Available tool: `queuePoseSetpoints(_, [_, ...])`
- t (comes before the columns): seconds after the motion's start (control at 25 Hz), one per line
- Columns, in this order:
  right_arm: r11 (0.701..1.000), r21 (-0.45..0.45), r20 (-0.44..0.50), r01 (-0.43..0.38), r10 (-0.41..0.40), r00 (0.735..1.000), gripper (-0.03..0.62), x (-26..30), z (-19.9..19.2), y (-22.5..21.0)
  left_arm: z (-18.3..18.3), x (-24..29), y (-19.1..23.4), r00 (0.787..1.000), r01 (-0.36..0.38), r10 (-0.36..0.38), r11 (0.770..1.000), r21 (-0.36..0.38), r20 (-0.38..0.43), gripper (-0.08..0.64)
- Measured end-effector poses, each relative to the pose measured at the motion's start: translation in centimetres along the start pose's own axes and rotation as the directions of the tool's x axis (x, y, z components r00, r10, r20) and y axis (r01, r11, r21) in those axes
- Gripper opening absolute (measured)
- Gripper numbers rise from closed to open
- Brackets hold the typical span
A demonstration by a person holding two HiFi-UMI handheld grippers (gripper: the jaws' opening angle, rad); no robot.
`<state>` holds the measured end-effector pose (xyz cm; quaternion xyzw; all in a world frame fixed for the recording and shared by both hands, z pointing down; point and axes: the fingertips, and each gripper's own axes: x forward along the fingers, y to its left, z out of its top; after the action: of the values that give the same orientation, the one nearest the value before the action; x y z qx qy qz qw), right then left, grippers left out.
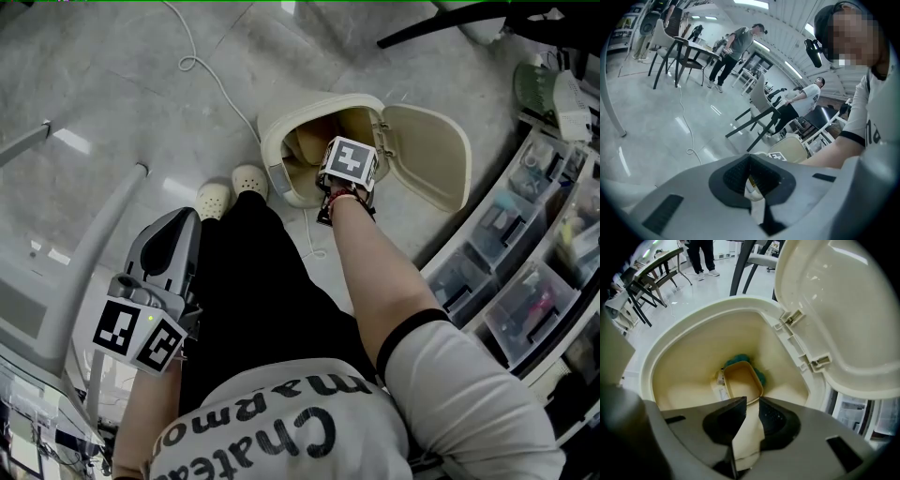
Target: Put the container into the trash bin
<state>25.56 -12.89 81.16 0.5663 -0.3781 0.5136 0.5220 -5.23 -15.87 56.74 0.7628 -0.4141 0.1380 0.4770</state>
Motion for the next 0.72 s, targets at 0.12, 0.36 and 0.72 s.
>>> queuePoseSetpoints(0.12, [0.999, 0.045, 0.021, -0.026, 0.025, 0.999, 0.074, -1.2, 0.2, 0.0, 0.9, -0.5, -0.7, 1.000, 0.012, -0.012, 1.000, 0.019, 0.006, 0.021])
queuePoseSetpoints(0.36, [0.982, 0.136, 0.079, -0.131, 0.121, 0.990, 0.072, -4.9, 0.9, 1.0, 3.3, -1.8, -2.7, 0.998, 0.050, -0.052, 0.995, 0.085, 0.021, 0.021])
queuePoseSetpoints(0.72, [0.930, 0.164, 0.272, -0.330, 0.279, 0.921, 0.071, -15.8, 1.8, 2.8, 7.6, -4.3, -7.8, 0.987, 0.144, -0.155, 0.962, 0.234, 0.028, 0.021])
